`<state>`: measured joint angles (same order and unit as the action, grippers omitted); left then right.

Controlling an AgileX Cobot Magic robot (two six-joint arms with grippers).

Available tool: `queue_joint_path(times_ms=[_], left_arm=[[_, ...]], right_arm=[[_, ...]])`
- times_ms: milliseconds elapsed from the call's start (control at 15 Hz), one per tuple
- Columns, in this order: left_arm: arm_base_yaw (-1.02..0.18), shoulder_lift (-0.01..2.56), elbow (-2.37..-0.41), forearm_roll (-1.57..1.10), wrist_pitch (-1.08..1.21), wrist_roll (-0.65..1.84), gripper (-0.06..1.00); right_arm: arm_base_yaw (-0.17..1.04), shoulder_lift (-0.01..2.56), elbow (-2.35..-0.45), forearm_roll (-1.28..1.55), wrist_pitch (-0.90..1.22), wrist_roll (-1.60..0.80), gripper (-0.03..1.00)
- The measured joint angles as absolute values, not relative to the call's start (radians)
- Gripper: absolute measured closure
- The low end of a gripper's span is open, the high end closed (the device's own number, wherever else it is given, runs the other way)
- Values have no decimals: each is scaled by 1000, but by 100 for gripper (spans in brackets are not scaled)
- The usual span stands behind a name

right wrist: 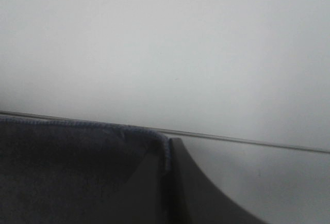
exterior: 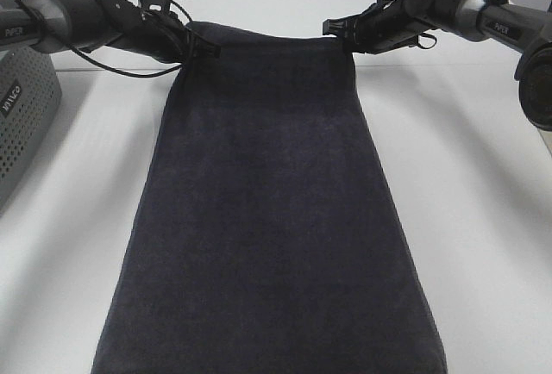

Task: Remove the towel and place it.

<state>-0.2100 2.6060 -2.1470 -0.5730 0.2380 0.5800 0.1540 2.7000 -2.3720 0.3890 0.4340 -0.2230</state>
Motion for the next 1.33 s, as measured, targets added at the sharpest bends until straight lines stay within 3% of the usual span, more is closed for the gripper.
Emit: queue_joint_path(times_ms=[1133,1333], left_arm=[[-211,2674,-2147,-581,98,589,93],[-211,2674,-2147,-581,91,589,88]], right_arm=[[156,2757,-2373,416,333,-241,96],[156,2757,-2373,419,319,-241,93]])
